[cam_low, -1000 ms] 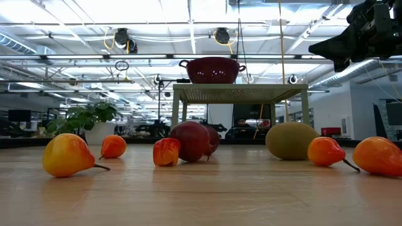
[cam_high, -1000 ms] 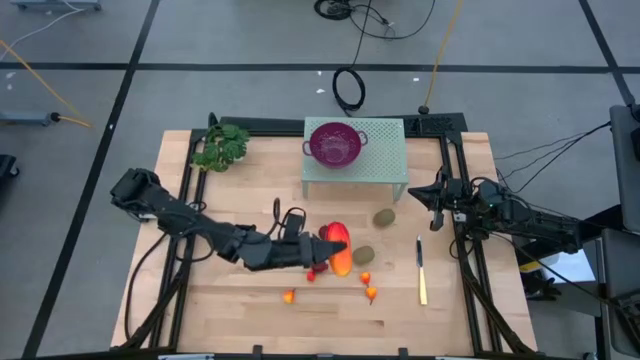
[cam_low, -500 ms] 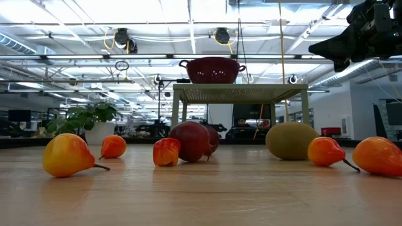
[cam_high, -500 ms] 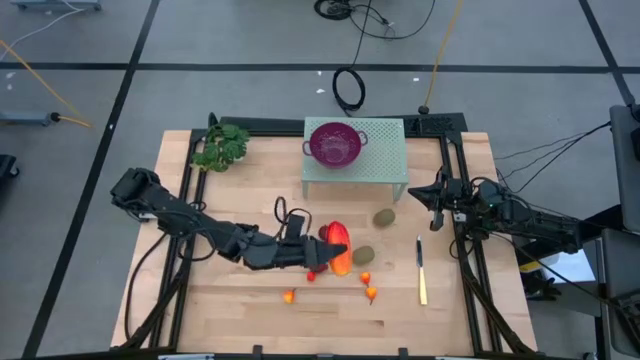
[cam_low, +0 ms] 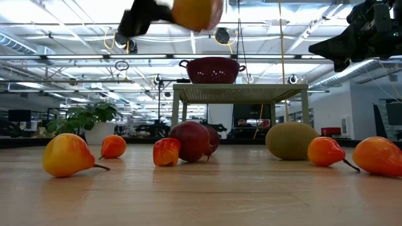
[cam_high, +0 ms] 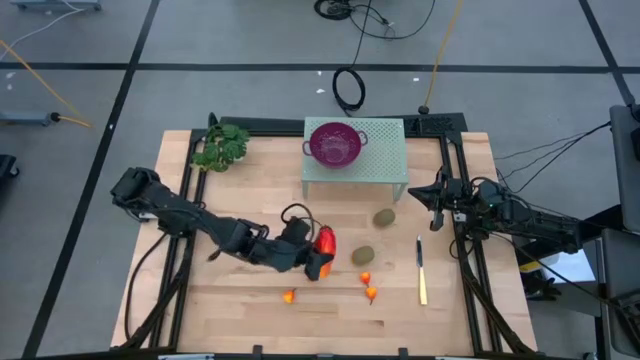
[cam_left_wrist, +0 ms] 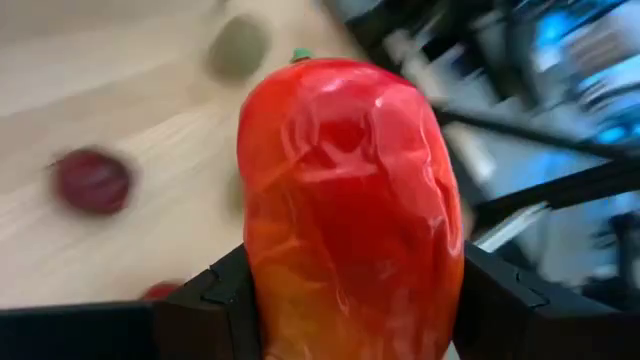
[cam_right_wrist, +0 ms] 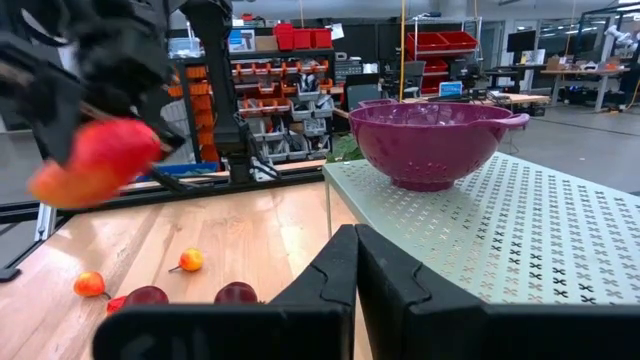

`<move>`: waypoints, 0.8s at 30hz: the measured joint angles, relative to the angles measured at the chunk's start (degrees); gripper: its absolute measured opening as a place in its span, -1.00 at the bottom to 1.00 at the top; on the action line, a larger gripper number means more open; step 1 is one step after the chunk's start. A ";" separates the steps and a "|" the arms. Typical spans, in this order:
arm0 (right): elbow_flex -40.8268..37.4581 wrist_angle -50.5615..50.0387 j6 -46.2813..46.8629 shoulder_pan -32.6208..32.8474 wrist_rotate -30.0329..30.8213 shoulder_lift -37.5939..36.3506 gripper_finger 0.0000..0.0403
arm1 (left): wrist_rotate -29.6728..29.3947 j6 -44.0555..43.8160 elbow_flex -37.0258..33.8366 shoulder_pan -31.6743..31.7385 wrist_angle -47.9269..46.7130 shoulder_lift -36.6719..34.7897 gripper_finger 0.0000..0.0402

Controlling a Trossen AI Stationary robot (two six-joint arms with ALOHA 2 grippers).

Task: Pick & Place Fruit
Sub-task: Put the mango into the strainer bowl

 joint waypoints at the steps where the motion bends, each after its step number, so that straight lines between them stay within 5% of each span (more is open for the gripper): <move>1: 0.00 0.00 0.00 0.02 0.00 0.00 -1.00 | 1.40 -0.27 0.00 0.92 -2.45 0.00 0.12; 9: 0.00 0.00 0.00 0.00 0.00 0.00 -1.00 | 10.73 2.30 -0.04 9.04 -19.31 -4.17 0.12; 18: 0.00 -0.35 0.00 0.00 0.24 0.02 -1.00 | 2.84 11.26 -0.02 16.97 -29.06 -17.12 0.12; 24: 0.00 -0.40 0.00 0.01 0.24 0.02 -1.00 | 0.86 17.90 -0.02 23.91 -27.17 -21.63 0.12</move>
